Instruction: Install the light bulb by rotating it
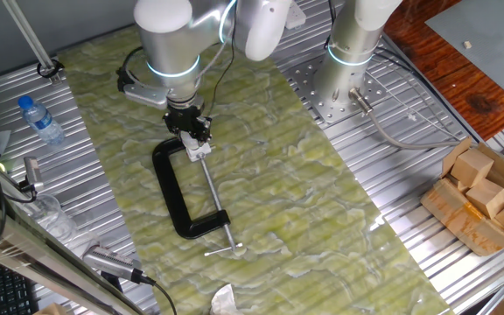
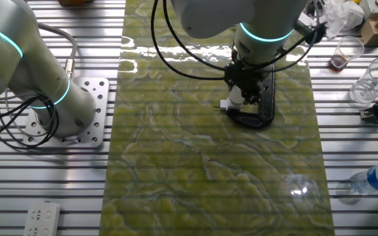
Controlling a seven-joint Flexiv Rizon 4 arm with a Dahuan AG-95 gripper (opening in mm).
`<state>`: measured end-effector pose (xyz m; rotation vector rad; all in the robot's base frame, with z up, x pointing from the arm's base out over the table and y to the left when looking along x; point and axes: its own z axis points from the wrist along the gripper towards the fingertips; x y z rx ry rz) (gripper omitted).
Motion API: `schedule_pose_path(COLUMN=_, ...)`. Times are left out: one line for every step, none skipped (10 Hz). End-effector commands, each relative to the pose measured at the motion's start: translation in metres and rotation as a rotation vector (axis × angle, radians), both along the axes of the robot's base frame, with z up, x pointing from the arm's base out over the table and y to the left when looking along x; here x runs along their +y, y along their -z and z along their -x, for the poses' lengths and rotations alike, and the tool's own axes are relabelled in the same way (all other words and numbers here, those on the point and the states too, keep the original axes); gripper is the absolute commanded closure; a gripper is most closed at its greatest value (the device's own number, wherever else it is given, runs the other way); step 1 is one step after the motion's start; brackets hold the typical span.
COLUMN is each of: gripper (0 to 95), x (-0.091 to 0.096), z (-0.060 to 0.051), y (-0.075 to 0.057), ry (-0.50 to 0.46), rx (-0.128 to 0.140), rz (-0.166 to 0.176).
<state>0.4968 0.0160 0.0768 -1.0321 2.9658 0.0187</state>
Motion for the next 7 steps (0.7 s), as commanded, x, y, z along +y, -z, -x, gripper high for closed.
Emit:
schedule_pose_path(gripper=95.0, x=-0.0004, z=0.0006, y=-0.0002, ry=0.111, rx=0.004, rz=-0.004)
schedule_pose_path(gripper=95.0, x=-0.0004, z=0.0006, y=-0.0002, ry=0.165, rx=0.006, rz=-0.003)
schedule_pose_path(gripper=95.0, x=-0.0004, z=0.0006, y=-0.0002, ry=0.191, rx=0.008, rz=-0.004)
schedule_pose_path(gripper=95.0, x=-0.0004, z=0.0006, y=-0.0002, ry=0.258, rx=0.013, rz=-0.007)
schedule_pose_path(gripper=95.0, x=-0.0004, z=0.0006, y=-0.0002, ry=0.273, rx=0.016, rz=-0.014)
schedule_pose_path(gripper=95.0, x=-0.0004, z=0.0006, y=-0.0002, ry=0.306, rx=0.018, rz=-0.015)
schedule_pose_path(gripper=95.0, x=-0.0004, z=0.0006, y=-0.0002, ry=0.348, rx=0.023, rz=-0.025)
